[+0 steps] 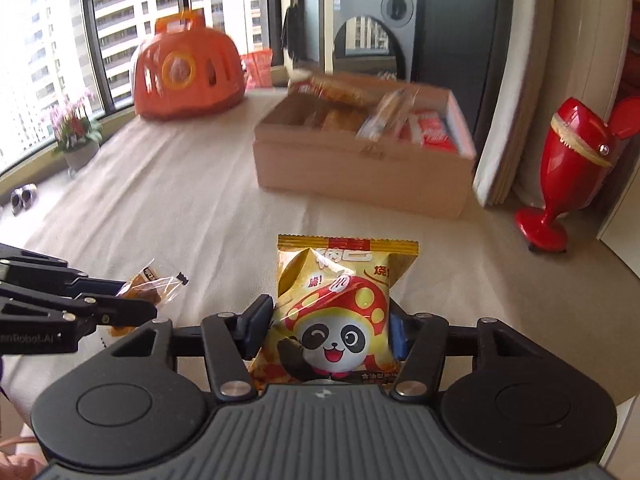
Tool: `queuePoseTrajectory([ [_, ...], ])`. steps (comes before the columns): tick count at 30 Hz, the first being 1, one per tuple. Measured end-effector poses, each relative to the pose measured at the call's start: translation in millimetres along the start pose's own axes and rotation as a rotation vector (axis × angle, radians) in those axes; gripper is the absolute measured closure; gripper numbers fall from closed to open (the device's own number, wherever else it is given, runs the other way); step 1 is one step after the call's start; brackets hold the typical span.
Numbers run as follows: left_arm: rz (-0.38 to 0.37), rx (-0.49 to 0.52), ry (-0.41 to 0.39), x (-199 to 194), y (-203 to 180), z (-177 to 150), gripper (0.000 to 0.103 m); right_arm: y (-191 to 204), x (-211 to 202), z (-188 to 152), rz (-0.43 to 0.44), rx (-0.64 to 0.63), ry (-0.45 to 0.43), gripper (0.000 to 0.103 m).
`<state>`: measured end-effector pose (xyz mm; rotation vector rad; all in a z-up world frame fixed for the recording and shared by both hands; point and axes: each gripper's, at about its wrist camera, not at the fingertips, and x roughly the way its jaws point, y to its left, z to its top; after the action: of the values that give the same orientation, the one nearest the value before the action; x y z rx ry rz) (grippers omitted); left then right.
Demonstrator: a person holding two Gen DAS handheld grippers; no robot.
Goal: Organize snacks
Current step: 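Lower both packets into the pink box and open both grippers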
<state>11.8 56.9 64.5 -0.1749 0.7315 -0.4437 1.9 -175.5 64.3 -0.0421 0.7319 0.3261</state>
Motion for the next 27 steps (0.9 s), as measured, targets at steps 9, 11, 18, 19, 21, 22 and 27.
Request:
queuePoseTrajectory([
  [9, -0.056, -0.03, -0.123, 65, 2, 140, 0.077, -43, -35, 87, -0.083, 0.043, -0.227, 0.046],
  [11, -0.032, -0.098, -0.113, 83, 16, 141, 0.077, -46, -32, 96, -0.092, 0.055, -0.238, 0.046],
  [18, -0.006, -0.131, -0.16, 53, 38, 97, 0.076, -54, -4, 110, -0.069, 0.074, -0.243, 0.046],
  [19, 0.0, -0.132, -0.157, 50, 38, 91, 0.076, -53, 6, 118, -0.059, 0.088, -0.231, 0.046],
  [21, -0.004, -0.131, -0.139, 46, 36, 81, 0.076, -48, 32, 136, -0.027, 0.113, -0.215, 0.046],
  [22, -0.001, -0.124, -0.123, 46, 35, 77, 0.076, -44, 45, 146, 0.005, 0.11, -0.213, 0.045],
  [27, 0.149, -0.045, -0.05, 37, 34, 47, 0.076, -28, 93, 164, -0.04, 0.077, -0.138, 0.023],
])
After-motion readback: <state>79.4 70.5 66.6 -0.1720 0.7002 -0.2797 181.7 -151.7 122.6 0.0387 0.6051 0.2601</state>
